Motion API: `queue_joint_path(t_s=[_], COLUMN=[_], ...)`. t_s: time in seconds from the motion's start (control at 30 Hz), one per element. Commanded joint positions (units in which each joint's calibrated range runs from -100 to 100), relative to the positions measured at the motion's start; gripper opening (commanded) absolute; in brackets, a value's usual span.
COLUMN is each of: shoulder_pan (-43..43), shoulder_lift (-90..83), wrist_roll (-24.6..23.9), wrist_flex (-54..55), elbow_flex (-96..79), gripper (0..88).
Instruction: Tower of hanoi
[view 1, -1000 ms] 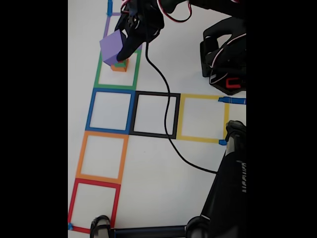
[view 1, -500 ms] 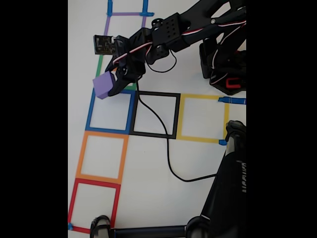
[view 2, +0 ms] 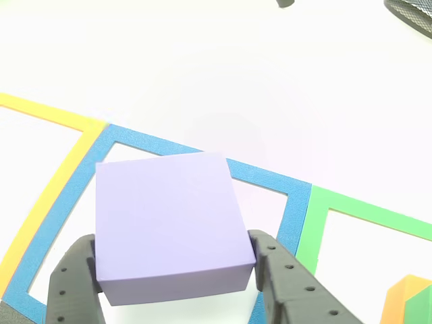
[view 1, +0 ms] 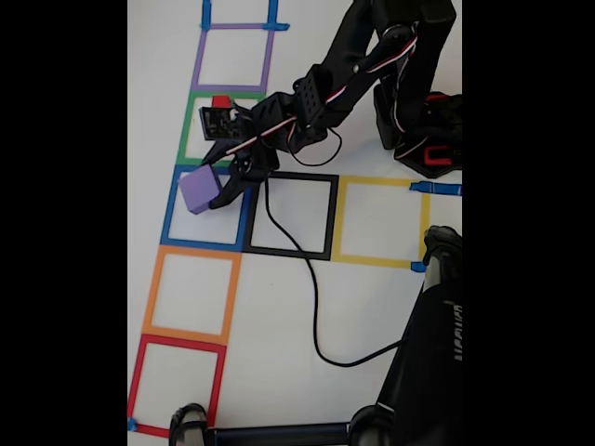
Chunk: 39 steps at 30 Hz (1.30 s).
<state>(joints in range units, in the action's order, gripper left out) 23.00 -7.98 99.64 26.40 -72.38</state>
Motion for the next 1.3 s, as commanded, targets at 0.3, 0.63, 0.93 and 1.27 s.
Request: queue_joint_path(t_s=[0.3, 0.63, 0.93, 1.27], shoulder_pan=[1.45, 1.17, 2.03, 1.84], shoulder_lift=[10.12, 16.50, 19.48, 20.05], wrist_roll=[0.36, 0.36, 0.36, 0.36], wrist_flex=[14.57, 19.75, 22.91, 24.13], elbow_flex=[-0.62, 0.01, 0.38, 0.65], gripper=[10.3, 10.9, 13.5, 25.8])
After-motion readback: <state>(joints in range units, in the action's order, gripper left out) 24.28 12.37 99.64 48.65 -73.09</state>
